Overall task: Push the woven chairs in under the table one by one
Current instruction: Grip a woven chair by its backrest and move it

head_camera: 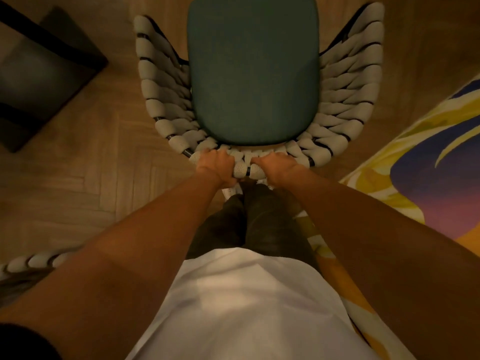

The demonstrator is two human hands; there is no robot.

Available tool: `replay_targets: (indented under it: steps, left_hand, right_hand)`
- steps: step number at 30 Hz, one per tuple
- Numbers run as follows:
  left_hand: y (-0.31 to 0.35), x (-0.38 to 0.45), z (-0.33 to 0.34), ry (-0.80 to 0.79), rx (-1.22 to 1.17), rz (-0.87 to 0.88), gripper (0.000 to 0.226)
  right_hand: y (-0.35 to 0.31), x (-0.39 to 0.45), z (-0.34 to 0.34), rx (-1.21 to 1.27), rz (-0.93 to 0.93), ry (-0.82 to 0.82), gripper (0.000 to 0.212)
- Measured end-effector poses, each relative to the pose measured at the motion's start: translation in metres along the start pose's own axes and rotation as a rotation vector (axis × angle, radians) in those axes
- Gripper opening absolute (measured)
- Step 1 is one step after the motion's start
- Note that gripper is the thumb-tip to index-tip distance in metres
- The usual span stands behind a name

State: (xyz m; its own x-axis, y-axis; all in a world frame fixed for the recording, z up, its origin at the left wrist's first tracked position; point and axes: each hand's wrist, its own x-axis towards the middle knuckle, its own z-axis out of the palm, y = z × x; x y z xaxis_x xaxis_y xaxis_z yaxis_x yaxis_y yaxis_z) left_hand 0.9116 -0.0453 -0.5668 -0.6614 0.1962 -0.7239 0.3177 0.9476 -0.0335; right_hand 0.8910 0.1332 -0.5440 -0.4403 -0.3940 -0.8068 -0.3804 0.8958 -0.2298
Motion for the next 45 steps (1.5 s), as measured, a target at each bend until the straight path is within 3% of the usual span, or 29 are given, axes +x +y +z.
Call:
replay_targets:
  steps: [8, 20, 30, 37, 40, 45]
  left_hand:
    - [-0.030, -0.021, 0.032, -0.018, -0.155, -0.137, 0.046]
    - [-0.055, -0.049, 0.059, -0.051, -0.407, -0.388, 0.048]
    - [-0.076, -0.070, 0.080, -0.033, -0.600, -0.570, 0.054]
    - [-0.088, -0.067, 0.074, -0.138, -0.645, -0.556, 0.071]
    - [-0.086, -0.072, 0.073, -0.084, -0.678, -0.514, 0.081]
    - [-0.074, -0.073, 0.066, 0.056, -0.724, -0.490, 0.076]
  right_hand:
    - [-0.036, 0.033, -0.019, -0.204, -0.100, -0.108, 0.074]
    - [-0.091, 0.068, -0.059, -0.492, -0.302, -0.190, 0.061]
    - [-0.141, 0.093, -0.071, -0.664, -0.426, -0.230, 0.067]
    - [-0.137, 0.098, -0.079, -0.665, -0.491, -0.154, 0.062]
    - [-0.130, 0.096, -0.088, -0.694, -0.470, -0.138, 0.063]
    - [-0.116, 0.098, -0.101, -0.718, -0.411, -0.123, 0.061]
